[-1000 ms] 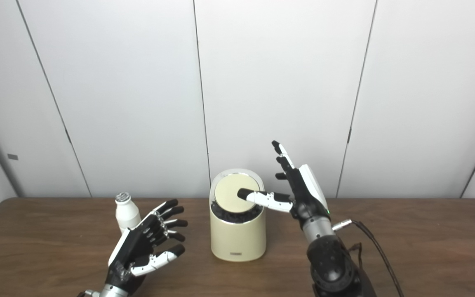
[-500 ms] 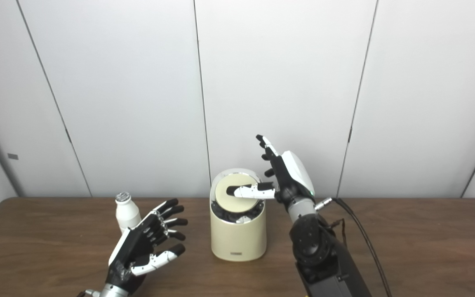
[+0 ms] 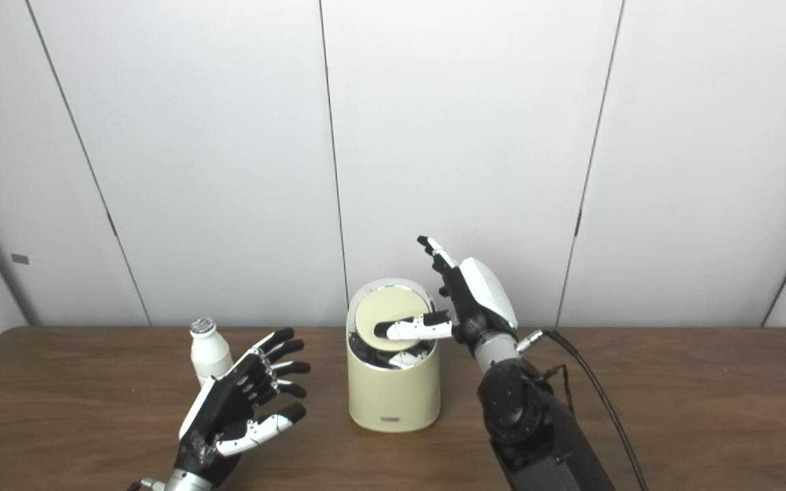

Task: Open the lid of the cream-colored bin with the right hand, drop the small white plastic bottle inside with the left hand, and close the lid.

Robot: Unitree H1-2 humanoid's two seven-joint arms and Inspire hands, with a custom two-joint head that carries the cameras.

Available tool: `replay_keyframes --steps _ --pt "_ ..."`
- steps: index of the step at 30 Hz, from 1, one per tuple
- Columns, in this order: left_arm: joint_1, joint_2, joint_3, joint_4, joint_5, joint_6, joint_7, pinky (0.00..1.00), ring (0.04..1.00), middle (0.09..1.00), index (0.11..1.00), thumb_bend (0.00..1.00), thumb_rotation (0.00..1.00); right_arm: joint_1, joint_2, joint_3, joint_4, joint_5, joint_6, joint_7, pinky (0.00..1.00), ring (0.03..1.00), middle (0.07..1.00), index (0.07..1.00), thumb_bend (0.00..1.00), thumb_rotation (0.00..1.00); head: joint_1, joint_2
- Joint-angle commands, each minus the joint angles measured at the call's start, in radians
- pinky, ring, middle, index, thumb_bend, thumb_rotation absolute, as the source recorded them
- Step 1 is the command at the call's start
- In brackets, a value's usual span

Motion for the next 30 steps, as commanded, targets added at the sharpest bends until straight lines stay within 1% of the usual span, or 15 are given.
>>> replay_keyframes --steps 1,4,10,12,15,19,23,25,28,29,30 --pt "0.013 -0.010 -0.005 -0.009 -0.018 -0.012 -0.003 0.59 0.743 0.849 0.892 0.68 0.10 -0.048 -0.010 0.004 -0.033 -0.020 -0.023 -0.010 0.71 0.879 0.935 0.937 0.93 0.24 0.000 0.006" --pt "0.016 -0.011 -0.006 -0.020 -0.017 -0.009 -0.002 0.59 0.744 0.853 0.893 0.67 0.09 -0.039 -0.018 0.013 -0.033 -0.030 -0.024 -0.004 0.70 0.871 0.929 0.935 0.91 0.18 0.002 0.009" --pt "0.022 -0.010 -0.006 -0.039 -0.019 0.009 0.000 0.59 0.745 0.853 0.891 0.67 0.09 -0.030 -0.043 0.052 -0.043 -0.075 -0.010 0.009 0.69 0.865 0.938 0.943 0.89 0.16 0.001 0.019" --pt "0.025 -0.009 -0.006 -0.045 -0.021 0.011 -0.001 0.59 0.746 0.854 0.894 0.67 0.09 -0.031 -0.053 0.067 -0.049 -0.097 0.010 0.022 0.67 0.855 0.937 0.946 0.88 0.17 0.004 0.024" --pt "0.029 -0.010 -0.007 -0.058 -0.021 0.019 0.001 0.59 0.742 0.849 0.894 0.67 0.09 -0.035 -0.063 0.085 -0.051 -0.128 0.046 0.046 0.66 0.853 0.943 0.947 0.86 0.14 0.007 0.031" --pt "0.031 -0.008 -0.007 -0.066 -0.014 0.022 0.006 0.58 0.743 0.848 0.895 0.66 0.10 -0.041 -0.067 0.106 -0.049 -0.166 0.089 0.074 0.68 0.859 0.952 0.937 0.86 0.12 0.007 0.035" --pt "0.031 -0.007 -0.008 -0.069 -0.012 0.024 0.008 0.58 0.741 0.844 0.892 0.67 0.11 -0.045 -0.066 0.124 -0.042 -0.199 0.117 0.095 0.71 0.863 0.954 0.926 0.85 0.09 0.010 0.037" --pt "0.033 -0.007 -0.009 -0.073 -0.005 0.027 0.012 0.58 0.740 0.843 0.893 0.68 0.12 -0.046 -0.067 0.130 -0.039 -0.203 0.118 0.100 0.72 0.864 0.953 0.922 0.86 0.08 0.010 0.037" --pt "0.033 -0.007 -0.008 -0.075 -0.012 0.032 0.011 0.58 0.739 0.841 0.890 0.69 0.13 -0.041 -0.067 0.120 -0.058 -0.183 0.109 0.106 0.70 0.861 0.948 0.923 0.85 0.11 0.010 0.037" --pt "0.032 -0.006 -0.008 -0.075 -0.014 0.033 0.009 0.58 0.738 0.841 0.889 0.69 0.13 -0.037 -0.066 0.111 -0.072 -0.171 0.103 0.108 0.70 0.860 0.948 0.925 0.85 0.14 0.010 0.037" --pt "0.032 -0.006 -0.008 -0.075 -0.017 0.034 0.008 0.58 0.739 0.841 0.888 0.69 0.12 -0.035 -0.066 0.102 -0.085 -0.159 0.095 0.109 0.67 0.859 0.948 0.926 0.84 0.19 0.010 0.037"
